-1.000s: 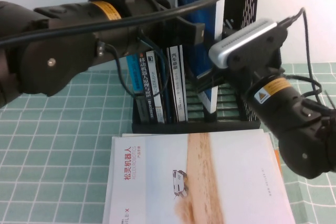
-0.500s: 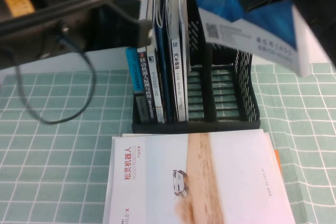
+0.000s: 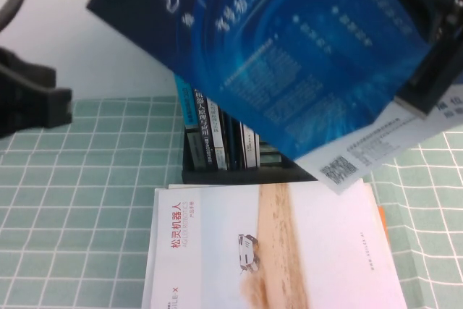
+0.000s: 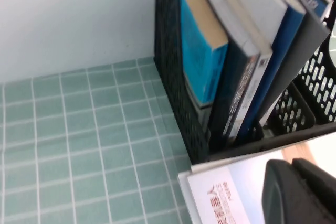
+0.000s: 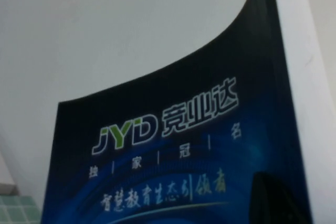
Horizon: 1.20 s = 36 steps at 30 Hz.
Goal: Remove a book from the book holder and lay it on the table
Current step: Place the picked book on the book
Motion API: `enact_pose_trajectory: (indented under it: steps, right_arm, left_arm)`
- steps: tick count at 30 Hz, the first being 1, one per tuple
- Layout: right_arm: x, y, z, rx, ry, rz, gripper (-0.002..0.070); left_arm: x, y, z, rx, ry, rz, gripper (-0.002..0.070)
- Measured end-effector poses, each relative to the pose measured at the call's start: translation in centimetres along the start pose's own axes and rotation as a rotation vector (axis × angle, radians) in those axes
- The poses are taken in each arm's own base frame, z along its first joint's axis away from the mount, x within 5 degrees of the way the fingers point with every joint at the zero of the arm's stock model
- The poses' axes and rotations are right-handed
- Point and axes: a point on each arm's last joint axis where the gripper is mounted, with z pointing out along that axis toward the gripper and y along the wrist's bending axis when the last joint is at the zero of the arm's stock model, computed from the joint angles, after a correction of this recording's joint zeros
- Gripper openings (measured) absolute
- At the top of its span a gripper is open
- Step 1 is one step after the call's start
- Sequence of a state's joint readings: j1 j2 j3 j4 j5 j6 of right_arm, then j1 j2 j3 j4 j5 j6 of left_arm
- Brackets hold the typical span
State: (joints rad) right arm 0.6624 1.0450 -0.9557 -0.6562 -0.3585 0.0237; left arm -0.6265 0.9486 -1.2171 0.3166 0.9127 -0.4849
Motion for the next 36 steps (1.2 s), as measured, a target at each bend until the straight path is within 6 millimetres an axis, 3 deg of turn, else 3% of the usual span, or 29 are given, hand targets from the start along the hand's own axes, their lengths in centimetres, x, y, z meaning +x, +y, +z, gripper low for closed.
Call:
enact_pose_trajectory:
  steps: [7,14,20,29,36]
  right_arm:
    - [0.6,2.4,0.2,-0.248,0.024,-0.033,0.0127]
    - [5.2,6.4,2.9,-0.529,0.110,-0.062,0.0127]
    - [7.9,8.0,4.0,-0.614,0.178,-0.111,0.0127]
    - [9.1,7.9,4.4,-0.589,0.233,-0.222,0.0127]
    - [10.7,10.2,3.9,-0.700,0.280,-0.115,0.0127]
  left_arm:
    - [4.3,1.1,0.3,0.009,0.023,-0.081,-0.0003]
    - [7.3,1.3,2.0,0.020,0.058,-0.152,-0.0003]
    - [7.3,1.2,2.1,0.041,0.030,-0.165,-0.0003]
    - [7.0,1.0,2.2,0.061,0.002,-0.169,-0.0003]
    - [7.1,1.0,2.2,0.061,0.002,-0.169,-0.0003]
